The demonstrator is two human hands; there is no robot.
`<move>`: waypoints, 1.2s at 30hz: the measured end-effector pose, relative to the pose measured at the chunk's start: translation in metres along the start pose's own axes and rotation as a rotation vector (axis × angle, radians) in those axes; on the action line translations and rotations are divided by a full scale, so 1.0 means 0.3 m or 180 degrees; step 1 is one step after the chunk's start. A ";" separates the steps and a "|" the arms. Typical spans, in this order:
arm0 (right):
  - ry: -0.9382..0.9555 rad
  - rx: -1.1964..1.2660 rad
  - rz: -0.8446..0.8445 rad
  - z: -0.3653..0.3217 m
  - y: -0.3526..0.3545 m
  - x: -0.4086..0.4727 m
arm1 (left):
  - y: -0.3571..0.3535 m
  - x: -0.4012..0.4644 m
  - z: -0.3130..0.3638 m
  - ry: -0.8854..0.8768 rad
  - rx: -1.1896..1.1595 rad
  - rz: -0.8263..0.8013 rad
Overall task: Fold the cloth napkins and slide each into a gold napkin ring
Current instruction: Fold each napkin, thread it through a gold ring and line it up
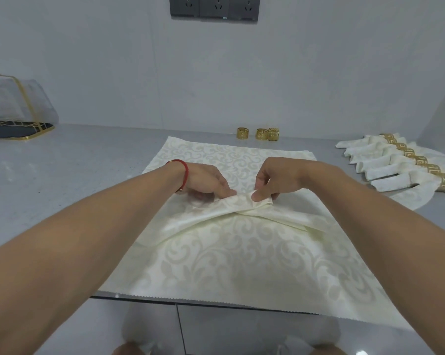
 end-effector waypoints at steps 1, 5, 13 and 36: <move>-0.0007 -0.0047 0.0025 -0.001 -0.001 0.001 | -0.001 -0.003 0.003 0.0025 0.0041 -0.0009; 0.0197 -0.0071 0.0387 -0.021 -0.024 -0.024 | -0.002 0.009 0.001 0.0043 0.0269 0.0102; 0.0630 -0.1026 0.1040 -0.031 -0.168 -0.031 | -0.006 0.013 0.034 0.0300 0.0462 0.0075; 0.0723 -0.0906 0.1528 0.028 -0.172 -0.008 | -0.127 0.007 0.098 -0.0627 0.1398 0.1791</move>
Point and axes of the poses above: each hand's wrist, its own x-axis towards the middle knuckle, its own y-axis out of the back of the hand, z = x × y, the point moved 2 cm from there along x, towards the middle knuckle, and after that the axes turned 15 degrees about -z, right-handed, at the moved point
